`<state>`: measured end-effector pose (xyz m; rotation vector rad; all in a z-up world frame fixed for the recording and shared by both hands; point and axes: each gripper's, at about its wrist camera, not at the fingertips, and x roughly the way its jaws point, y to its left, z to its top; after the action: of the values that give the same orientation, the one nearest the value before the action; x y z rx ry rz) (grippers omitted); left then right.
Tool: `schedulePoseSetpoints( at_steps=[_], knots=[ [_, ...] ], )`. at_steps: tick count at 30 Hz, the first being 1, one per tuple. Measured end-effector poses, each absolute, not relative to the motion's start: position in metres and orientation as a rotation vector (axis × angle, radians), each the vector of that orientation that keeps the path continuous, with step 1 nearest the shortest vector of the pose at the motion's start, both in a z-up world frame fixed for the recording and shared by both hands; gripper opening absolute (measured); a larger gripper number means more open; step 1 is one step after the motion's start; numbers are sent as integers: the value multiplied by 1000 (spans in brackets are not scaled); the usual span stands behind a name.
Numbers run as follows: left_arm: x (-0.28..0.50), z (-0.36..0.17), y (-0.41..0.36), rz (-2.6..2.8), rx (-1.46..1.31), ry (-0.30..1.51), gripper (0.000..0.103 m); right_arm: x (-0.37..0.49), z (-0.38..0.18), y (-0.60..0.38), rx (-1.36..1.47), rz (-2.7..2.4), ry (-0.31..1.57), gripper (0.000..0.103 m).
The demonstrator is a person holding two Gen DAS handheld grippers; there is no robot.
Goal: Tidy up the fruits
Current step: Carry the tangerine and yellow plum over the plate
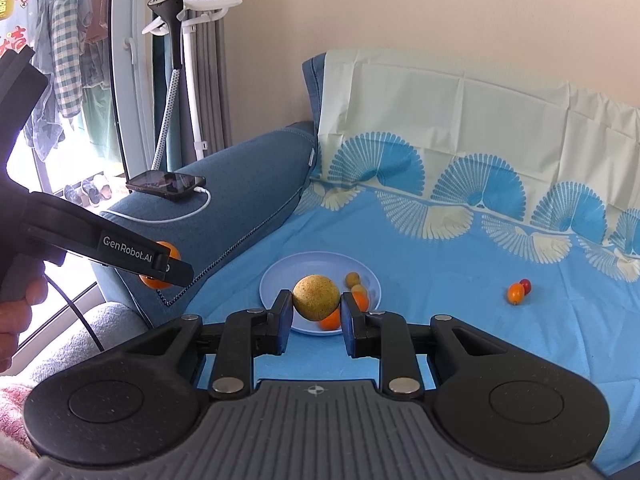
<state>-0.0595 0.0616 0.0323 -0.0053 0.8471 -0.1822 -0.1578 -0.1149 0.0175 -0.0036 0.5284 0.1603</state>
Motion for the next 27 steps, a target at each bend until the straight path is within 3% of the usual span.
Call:
schedulePoseSetpoints(
  at_steps=[15,27],
  knots=[
    [5,11,55,-151,-15,898,42,-102,-8,-121,4,127,613,27],
    [94,-28,31,-133,17,949,42,-9,-47,-129,7,130,676,27]
  ],
)
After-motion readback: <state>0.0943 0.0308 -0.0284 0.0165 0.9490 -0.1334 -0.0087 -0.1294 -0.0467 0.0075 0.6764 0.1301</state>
